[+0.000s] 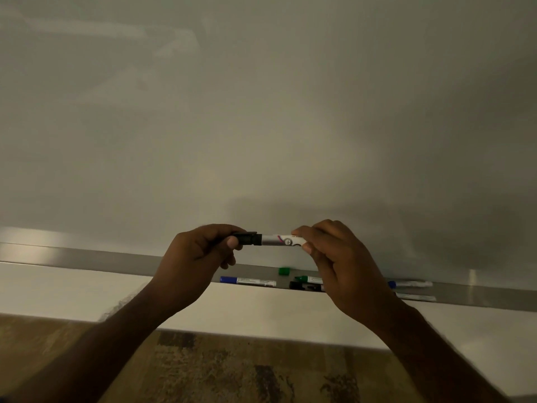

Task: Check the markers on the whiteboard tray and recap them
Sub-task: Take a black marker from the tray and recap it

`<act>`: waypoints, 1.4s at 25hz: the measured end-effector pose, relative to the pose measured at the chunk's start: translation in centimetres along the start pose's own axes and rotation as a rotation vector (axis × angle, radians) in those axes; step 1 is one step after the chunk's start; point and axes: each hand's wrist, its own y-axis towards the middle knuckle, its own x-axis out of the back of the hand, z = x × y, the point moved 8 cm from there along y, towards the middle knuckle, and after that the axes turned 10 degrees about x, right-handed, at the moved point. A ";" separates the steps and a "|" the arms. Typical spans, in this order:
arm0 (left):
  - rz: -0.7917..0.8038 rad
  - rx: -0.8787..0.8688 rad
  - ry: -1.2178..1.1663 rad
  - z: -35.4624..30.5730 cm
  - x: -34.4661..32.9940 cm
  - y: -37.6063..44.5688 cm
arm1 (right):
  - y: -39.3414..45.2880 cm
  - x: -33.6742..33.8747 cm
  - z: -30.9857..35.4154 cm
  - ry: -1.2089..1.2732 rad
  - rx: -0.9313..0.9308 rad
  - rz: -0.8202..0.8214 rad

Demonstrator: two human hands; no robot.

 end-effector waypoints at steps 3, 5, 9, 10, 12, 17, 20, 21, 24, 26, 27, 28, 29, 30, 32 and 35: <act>0.038 -0.021 -0.067 -1.7 -0.2 -0.3 | -0.1 1.3 -0.1 0.055 -0.021 -0.016; 0.045 -0.023 -0.088 -2.4 -0.3 -0.4 | -0.1 2.0 -0.2 0.099 -0.030 -0.023; 0.038 -0.068 -0.065 -3.7 -0.7 -0.8 | 0.3 3.1 0.0 0.126 -0.015 -0.052; 0.028 -0.083 -0.050 -4.0 -0.8 -0.9 | 0.4 3.3 0.0 0.122 -0.013 -0.062; 0.004 -0.109 -0.018 -4.4 -1.0 -0.8 | 0.4 3.6 0.0 0.125 -0.016 -0.080; -0.027 -0.126 0.034 -4.5 -1.3 -1.0 | 0.4 2.9 0.1 0.152 -0.048 -0.074; -0.040 -0.159 0.066 -4.5 -1.3 -0.9 | 0.7 2.5 0.3 0.161 -0.065 -0.073; -0.045 -0.159 0.060 -4.4 -1.2 -0.9 | 0.8 2.5 0.4 0.147 -0.059 -0.072; -0.036 -0.135 0.055 -3.4 -1.0 -0.6 | 1.2 2.0 0.4 0.119 -0.046 -0.058; -0.005 -0.107 0.076 -2.1 -1.2 0.1 | 1.3 0.7 -0.5 0.100 -0.057 -0.016; 0.005 -0.094 0.105 -1.2 -1.3 0.6 | 1.4 -0.2 -1.3 0.101 -0.069 0.001; 0.007 -0.082 0.151 -0.2 -1.4 1.3 | 1.3 -1.4 -2.2 0.114 -0.091 0.011; -0.004 -0.080 0.210 0.9 -1.4 2.1 | 1.1 -2.7 -3.1 0.132 -0.122 0.020; -0.025 -0.089 0.270 1.9 -1.5 2.9 | 0.7 -4.2 -4.0 0.149 -0.160 0.030; -0.070 -0.096 0.323 4.3 -1.6 4.2 | -0.6 -7.5 -5.9 0.154 -0.259 0.039; -0.081 -0.029 0.354 9.2 -2.6 5.5 | -2.6 -12.3 -7.8 0.105 -0.368 0.039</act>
